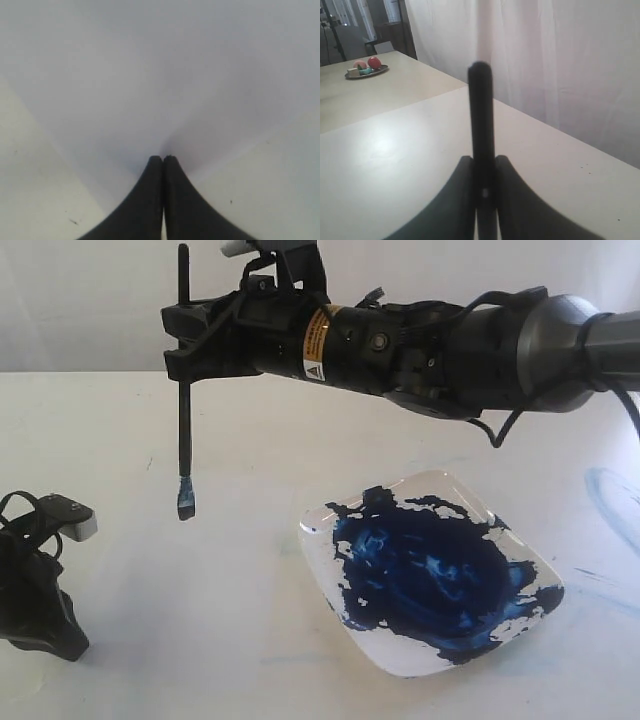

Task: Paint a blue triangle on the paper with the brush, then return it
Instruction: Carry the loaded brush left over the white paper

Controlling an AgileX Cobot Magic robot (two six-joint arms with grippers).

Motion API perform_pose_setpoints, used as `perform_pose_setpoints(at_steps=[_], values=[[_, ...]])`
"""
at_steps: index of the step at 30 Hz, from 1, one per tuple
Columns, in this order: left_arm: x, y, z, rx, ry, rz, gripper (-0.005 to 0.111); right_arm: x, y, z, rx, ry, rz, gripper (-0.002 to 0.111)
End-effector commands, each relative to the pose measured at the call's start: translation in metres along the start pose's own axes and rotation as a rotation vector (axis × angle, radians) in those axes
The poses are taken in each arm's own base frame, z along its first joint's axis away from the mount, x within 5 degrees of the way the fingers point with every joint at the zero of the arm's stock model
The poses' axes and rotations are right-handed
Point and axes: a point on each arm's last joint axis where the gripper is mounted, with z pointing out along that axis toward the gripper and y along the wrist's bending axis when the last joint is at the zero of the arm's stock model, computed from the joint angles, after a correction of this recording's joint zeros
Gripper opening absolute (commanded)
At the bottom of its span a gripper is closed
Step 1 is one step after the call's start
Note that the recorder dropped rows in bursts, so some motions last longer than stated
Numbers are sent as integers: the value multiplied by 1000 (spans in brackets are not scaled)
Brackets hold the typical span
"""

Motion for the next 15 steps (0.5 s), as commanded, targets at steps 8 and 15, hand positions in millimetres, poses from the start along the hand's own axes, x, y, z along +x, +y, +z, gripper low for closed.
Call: perform_pose_setpoints(at_steps=[8, 15], values=[[2, 0, -1, -3, -5, -13, 0, -1, -1, 3, -3, -44, 44, 0], [1, 0, -1, -6, -8, -13, 0, 7, -1, 8, -26, -61, 77, 0]])
